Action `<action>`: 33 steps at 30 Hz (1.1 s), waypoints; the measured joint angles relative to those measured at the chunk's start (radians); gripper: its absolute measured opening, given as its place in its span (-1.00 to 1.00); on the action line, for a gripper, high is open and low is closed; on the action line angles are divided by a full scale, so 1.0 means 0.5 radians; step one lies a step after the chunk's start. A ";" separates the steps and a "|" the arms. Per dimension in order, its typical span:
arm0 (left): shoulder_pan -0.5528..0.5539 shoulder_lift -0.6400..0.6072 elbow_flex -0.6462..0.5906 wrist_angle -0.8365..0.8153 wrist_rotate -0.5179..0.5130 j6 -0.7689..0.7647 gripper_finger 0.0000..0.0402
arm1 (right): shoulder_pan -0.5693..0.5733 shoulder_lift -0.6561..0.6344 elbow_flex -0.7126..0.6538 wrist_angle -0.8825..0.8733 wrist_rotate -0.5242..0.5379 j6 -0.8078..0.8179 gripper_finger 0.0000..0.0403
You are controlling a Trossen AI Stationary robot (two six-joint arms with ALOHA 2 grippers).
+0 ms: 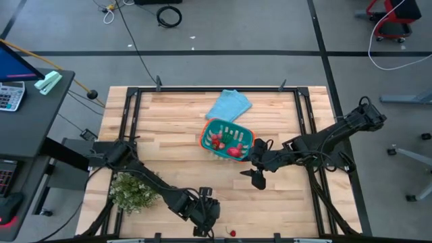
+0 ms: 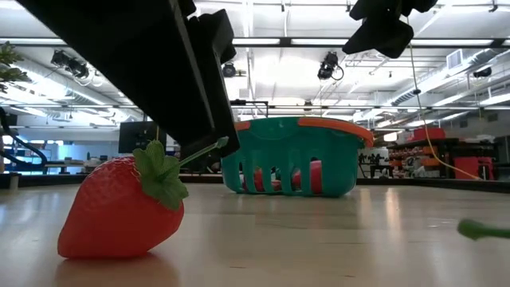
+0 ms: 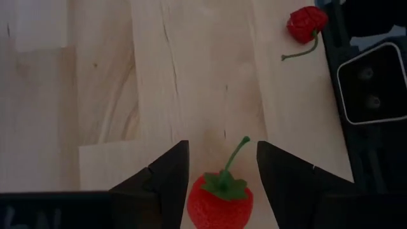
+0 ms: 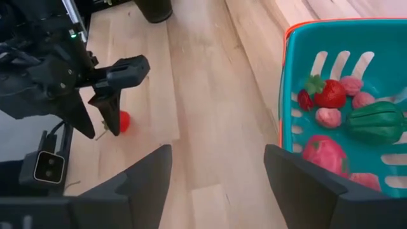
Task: Pick and placing Produce into tupperware
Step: Put the red strawberry into the bin
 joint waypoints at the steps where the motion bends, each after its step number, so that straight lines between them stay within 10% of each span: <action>1: 0.000 0.000 0.000 0.000 0.000 -0.018 -0.05 | 0.000 0.000 0.000 0.000 0.000 0.000 0.29; 18: 0.002 0.113 -0.002 0.016 -0.006 -0.033 -0.15 | 0.000 0.000 0.001 -0.008 0.001 0.000 0.27; 33: 0.000 0.113 0.014 0.017 -0.005 -0.180 -0.65 | 0.000 0.000 0.001 -0.007 0.002 -0.018 0.26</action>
